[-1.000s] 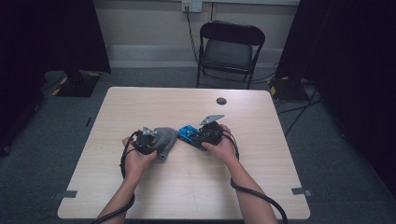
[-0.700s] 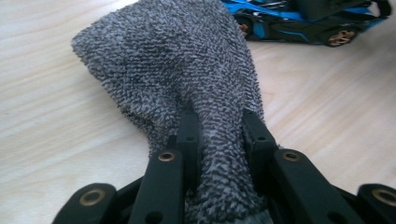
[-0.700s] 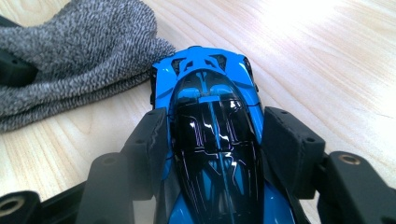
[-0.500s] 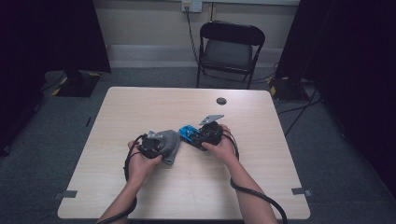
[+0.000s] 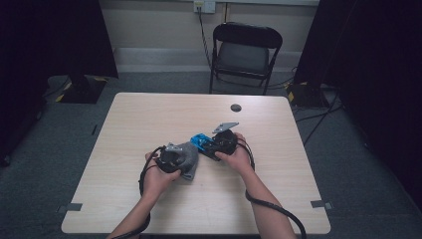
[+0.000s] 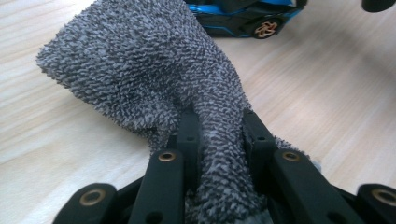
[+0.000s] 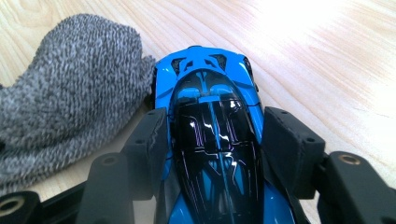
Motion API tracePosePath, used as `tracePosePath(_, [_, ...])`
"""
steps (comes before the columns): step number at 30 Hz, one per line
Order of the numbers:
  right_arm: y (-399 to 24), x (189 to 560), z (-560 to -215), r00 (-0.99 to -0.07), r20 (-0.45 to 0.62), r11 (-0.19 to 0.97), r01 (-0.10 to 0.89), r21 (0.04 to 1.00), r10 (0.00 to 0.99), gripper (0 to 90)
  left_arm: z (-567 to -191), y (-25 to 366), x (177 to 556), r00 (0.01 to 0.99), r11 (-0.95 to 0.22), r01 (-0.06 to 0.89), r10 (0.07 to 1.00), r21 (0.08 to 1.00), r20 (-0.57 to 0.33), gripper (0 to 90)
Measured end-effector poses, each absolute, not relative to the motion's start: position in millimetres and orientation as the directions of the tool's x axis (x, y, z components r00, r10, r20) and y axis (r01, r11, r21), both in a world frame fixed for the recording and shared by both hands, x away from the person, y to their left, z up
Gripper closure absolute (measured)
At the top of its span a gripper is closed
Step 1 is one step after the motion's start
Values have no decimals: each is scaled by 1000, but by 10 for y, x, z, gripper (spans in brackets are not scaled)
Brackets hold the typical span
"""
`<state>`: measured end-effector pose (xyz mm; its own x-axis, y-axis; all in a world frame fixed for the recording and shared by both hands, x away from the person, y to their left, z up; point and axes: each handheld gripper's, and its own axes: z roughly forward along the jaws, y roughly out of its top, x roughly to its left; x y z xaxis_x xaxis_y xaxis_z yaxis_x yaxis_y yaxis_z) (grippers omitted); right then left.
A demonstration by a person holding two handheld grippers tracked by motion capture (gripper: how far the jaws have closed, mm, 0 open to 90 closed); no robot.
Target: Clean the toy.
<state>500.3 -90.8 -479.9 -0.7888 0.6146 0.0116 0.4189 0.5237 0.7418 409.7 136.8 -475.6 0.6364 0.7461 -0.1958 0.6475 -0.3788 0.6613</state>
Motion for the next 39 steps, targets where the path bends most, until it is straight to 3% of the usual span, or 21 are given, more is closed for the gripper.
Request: tracePosePath(39, [-900, 5008, -4787, -787, 11, 529, 425, 734, 617, 416, -4739, 989, 3942, 736, -462, 597, 640, 656, -219, 732])
